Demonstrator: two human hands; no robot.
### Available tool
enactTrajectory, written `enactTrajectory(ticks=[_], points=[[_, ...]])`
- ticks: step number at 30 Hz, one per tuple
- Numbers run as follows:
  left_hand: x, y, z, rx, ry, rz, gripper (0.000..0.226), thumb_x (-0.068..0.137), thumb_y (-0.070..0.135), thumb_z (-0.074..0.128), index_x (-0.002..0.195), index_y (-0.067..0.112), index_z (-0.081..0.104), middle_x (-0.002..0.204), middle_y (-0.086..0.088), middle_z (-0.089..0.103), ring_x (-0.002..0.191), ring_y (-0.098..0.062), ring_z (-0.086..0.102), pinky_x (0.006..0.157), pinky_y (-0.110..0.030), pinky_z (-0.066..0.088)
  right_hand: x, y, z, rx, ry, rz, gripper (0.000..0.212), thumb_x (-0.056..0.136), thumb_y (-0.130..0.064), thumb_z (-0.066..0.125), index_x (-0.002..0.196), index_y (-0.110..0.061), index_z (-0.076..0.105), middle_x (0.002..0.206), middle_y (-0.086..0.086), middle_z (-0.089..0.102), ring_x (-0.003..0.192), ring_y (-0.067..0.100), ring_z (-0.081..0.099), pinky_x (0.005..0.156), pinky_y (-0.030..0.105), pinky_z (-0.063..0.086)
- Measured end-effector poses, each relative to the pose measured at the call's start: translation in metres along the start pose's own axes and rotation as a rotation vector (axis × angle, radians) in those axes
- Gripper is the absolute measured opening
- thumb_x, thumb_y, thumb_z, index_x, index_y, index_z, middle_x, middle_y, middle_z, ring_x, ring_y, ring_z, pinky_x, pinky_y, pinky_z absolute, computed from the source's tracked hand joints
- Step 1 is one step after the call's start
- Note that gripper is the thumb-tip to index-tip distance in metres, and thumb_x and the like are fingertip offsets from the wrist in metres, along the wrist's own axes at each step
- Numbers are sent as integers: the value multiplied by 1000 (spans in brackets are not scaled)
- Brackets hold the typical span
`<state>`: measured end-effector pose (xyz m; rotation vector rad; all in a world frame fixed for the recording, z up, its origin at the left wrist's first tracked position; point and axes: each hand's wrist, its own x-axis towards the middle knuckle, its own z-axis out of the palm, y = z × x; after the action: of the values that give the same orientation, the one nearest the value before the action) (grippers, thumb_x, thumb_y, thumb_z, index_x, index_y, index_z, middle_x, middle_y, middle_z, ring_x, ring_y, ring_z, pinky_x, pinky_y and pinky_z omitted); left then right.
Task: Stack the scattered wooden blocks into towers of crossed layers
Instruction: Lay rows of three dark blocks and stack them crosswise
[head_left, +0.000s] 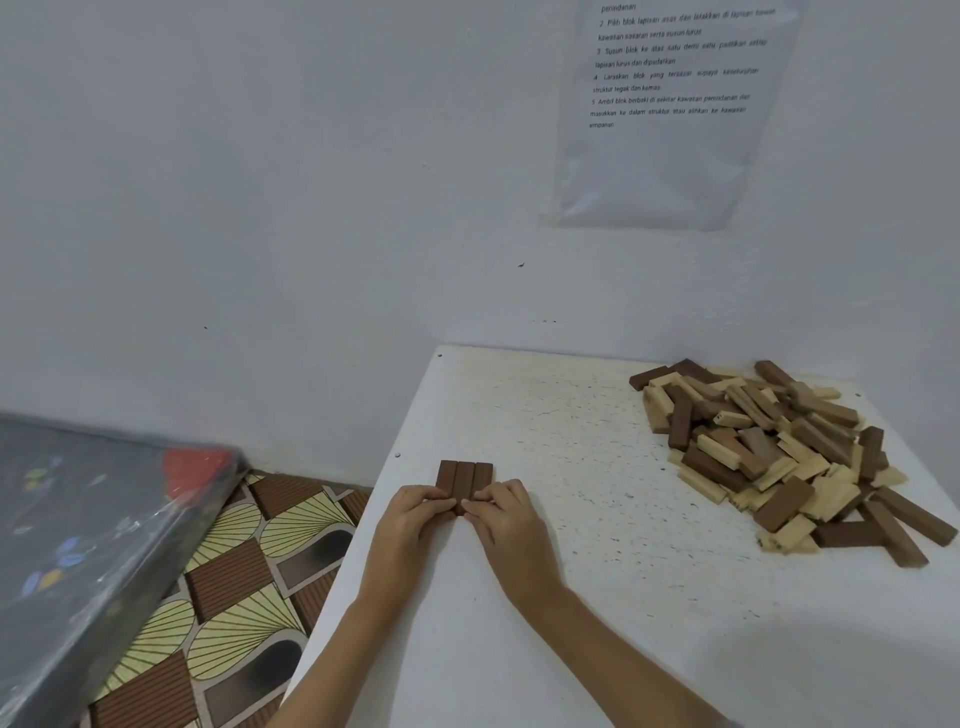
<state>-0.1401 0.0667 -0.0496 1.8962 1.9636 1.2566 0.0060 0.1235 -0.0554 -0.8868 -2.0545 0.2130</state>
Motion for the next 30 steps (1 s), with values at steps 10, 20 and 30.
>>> enactTrajectory(ticks=[10,20,30], points=[[0,0,0,32,9,-9,26,75,6,62,97,10,75,100,4,66,99,-2,53,89,-14,43,1,-2,-2,-19,10,-29,17,70,1,82,78,-9,72,78,0,61,77,17,59,47,27,51],[0,-1,0,45,3,38,26,74,5,64,97,9,75,99,-1,67,98,-6,54,85,-18,45,1,-2,-3,-21,-5,-22,15,71,-1,82,79,-10,73,79,-1,62,80,12,56,50,23,50],[-18,18,-1,104,193,50,22,81,24,66,97,13,77,100,1,69,94,-15,62,80,-36,48,-6,-4,-24,200,104,325,31,79,8,53,100,-12,64,101,-6,50,97,-3,49,81,5,41]])
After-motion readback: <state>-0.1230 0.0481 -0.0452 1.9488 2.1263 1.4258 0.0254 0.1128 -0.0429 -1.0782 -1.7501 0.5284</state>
